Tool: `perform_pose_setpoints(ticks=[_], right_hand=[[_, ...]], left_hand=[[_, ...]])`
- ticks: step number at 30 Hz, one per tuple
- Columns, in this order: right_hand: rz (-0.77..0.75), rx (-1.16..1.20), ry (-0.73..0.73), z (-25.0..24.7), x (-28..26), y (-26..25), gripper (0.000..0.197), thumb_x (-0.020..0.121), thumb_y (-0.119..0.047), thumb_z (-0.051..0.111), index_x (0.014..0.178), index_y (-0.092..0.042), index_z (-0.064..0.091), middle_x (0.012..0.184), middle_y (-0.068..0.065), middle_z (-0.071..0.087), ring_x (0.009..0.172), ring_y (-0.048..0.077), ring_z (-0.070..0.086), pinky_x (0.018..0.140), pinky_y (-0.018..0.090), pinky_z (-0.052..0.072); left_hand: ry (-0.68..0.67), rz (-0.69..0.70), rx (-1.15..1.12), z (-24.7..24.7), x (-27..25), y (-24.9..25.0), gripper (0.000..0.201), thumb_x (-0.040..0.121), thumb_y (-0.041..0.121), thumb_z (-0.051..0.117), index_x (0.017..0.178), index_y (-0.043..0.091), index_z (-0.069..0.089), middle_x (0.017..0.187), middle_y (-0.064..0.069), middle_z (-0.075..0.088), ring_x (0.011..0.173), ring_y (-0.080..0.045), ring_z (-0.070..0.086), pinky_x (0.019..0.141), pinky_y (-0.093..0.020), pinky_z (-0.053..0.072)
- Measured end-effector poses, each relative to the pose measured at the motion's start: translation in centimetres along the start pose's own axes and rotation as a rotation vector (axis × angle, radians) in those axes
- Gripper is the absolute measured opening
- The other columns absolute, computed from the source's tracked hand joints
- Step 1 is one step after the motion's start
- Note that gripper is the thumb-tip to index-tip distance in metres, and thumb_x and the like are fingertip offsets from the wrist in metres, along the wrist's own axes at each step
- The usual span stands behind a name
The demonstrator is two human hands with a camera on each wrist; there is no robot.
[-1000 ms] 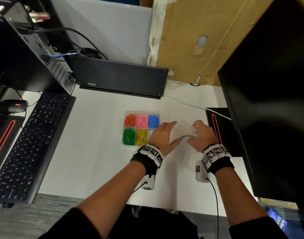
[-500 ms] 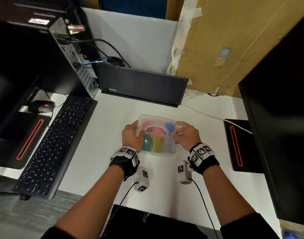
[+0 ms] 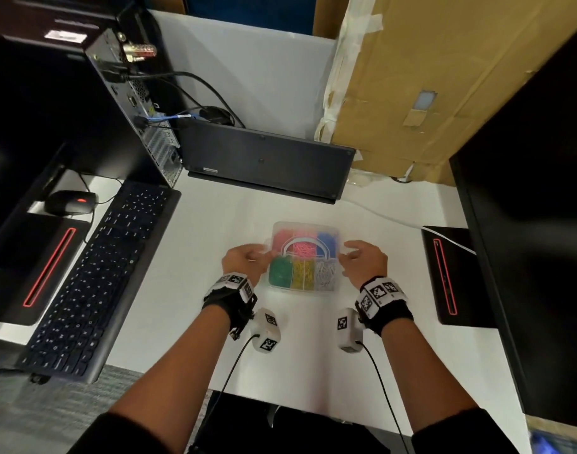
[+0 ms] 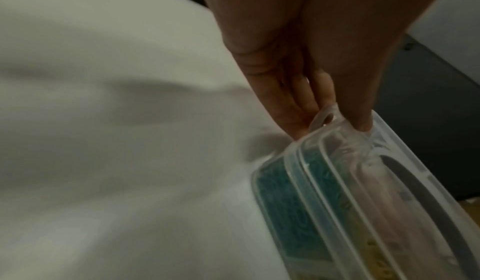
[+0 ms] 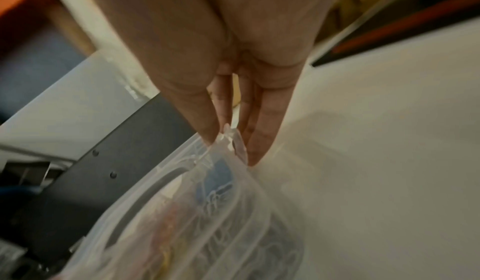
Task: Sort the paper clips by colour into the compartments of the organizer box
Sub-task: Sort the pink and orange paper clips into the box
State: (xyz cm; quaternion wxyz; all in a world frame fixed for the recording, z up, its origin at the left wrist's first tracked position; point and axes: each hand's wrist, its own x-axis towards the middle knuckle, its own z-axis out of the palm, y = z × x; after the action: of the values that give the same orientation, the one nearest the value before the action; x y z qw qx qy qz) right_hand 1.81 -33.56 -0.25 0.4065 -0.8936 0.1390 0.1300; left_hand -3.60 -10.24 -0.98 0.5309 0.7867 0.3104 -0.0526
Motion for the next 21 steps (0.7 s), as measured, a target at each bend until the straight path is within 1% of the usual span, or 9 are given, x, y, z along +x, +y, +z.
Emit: perform_pose_setpoints(ticks=[2, 4, 6, 8, 10, 13, 15, 18, 21], right_hand=[[0.061, 0.108, -0.031, 0.0, -0.1, 0.2, 0.029, 0.085, -0.010, 0.070, 0.114, -0.012, 0.070, 0.074, 0.003, 0.071, 0.070, 0.024, 0.072, 0.080, 0.039, 0.060], [0.041, 0.095, -0.041, -0.2, -0.1, 0.1, 0.028, 0.085, -0.008, 0.070, 0.113, -0.011, 0.070, 0.069, 0.003, 0.070, 0.065, 0.021, 0.071, 0.081, 0.035, 0.060], [0.081, 0.168, -0.071, -0.6, 0.1, 0.2, 0.031, 0.083, -0.006, 0.073, 0.114, -0.009, 0.070, 0.070, 0.004, 0.070, 0.069, 0.023, 0.071, 0.082, 0.037, 0.060], [0.155, 0.278, -0.122, -0.9, 0.4, 0.7, 0.034, 0.078, -0.004, 0.078, 0.110, -0.004, 0.071, 0.076, 0.009, 0.072, 0.074, 0.025, 0.072, 0.082, 0.042, 0.060], [0.216, 0.401, -0.162, -1.0, 0.3, 1.2, 0.032, 0.076, 0.001, 0.078, 0.107, 0.001, 0.072, 0.080, 0.013, 0.073, 0.073, 0.024, 0.071, 0.085, 0.043, 0.059], [0.258, 0.535, -0.185, -1.0, 0.0, 1.4, 0.024, 0.078, 0.004, 0.076, 0.101, 0.006, 0.071, 0.075, 0.012, 0.070, 0.064, 0.019, 0.067, 0.084, 0.041, 0.058], [0.270, 0.549, -0.180, -0.8, 0.1, 1.6, 0.017, 0.078, 0.001, 0.078, 0.094, 0.002, 0.073, 0.072, 0.012, 0.070, 0.062, 0.018, 0.067, 0.083, 0.041, 0.059], [0.267, 0.551, -0.148, -0.3, 0.3, 1.9, 0.011, 0.075, -0.003, 0.081, 0.084, -0.007, 0.076, 0.072, 0.011, 0.071, 0.063, 0.020, 0.067, 0.082, 0.041, 0.059], [0.251, 0.559, -0.160, -0.1, 0.1, 2.3, 0.009, 0.077, -0.004, 0.080, 0.085, -0.008, 0.076, 0.079, 0.012, 0.073, 0.069, 0.020, 0.068, 0.084, 0.040, 0.058]], left_hand=[[-0.015, -0.039, 0.003, -0.2, 0.1, -0.1, 0.027, 0.072, 0.044, 0.081, 0.087, 0.023, 0.077, 0.068, 0.004, 0.072, 0.065, -0.009, 0.069, 0.073, -0.024, 0.057], [-0.034, -0.091, -0.012, -0.3, 0.4, 0.0, 0.028, 0.068, 0.048, 0.083, 0.080, 0.024, 0.077, 0.067, 0.005, 0.073, 0.066, -0.009, 0.070, 0.071, -0.022, 0.056], [-0.077, -0.151, -0.094, -0.3, 0.9, 0.2, 0.033, 0.061, 0.047, 0.087, 0.079, 0.022, 0.078, 0.071, 0.003, 0.074, 0.072, -0.013, 0.073, 0.079, -0.030, 0.059], [-0.101, -0.181, -0.133, -0.6, 1.2, 0.3, 0.037, 0.055, 0.045, 0.091, 0.078, 0.019, 0.077, 0.074, 0.000, 0.075, 0.076, -0.017, 0.073, 0.082, -0.036, 0.059], [-0.112, -0.193, -0.153, -0.9, 1.2, 0.5, 0.036, 0.055, 0.040, 0.092, 0.078, 0.017, 0.077, 0.076, -0.001, 0.075, 0.077, -0.017, 0.073, 0.082, -0.035, 0.059], [-0.056, -0.157, -0.107, -0.7, 0.8, 0.9, 0.029, 0.060, 0.036, 0.090, 0.077, 0.016, 0.076, 0.072, 0.000, 0.074, 0.073, -0.017, 0.073, 0.080, -0.033, 0.059], [0.021, -0.089, -0.026, -0.4, 0.4, 1.1, 0.026, 0.064, 0.035, 0.089, 0.077, 0.016, 0.076, 0.070, 0.001, 0.073, 0.071, -0.016, 0.071, 0.077, -0.028, 0.059], [0.067, -0.003, 0.046, 0.0, 0.2, 1.4, 0.026, 0.068, 0.032, 0.087, 0.081, 0.013, 0.076, 0.073, 0.000, 0.073, 0.074, -0.015, 0.069, 0.080, -0.025, 0.056], [0.071, 0.003, 0.055, -0.1, 0.2, 1.2, 0.026, 0.068, 0.031, 0.087, 0.082, 0.013, 0.076, 0.074, -0.001, 0.073, 0.074, -0.014, 0.069, 0.080, -0.022, 0.054]])
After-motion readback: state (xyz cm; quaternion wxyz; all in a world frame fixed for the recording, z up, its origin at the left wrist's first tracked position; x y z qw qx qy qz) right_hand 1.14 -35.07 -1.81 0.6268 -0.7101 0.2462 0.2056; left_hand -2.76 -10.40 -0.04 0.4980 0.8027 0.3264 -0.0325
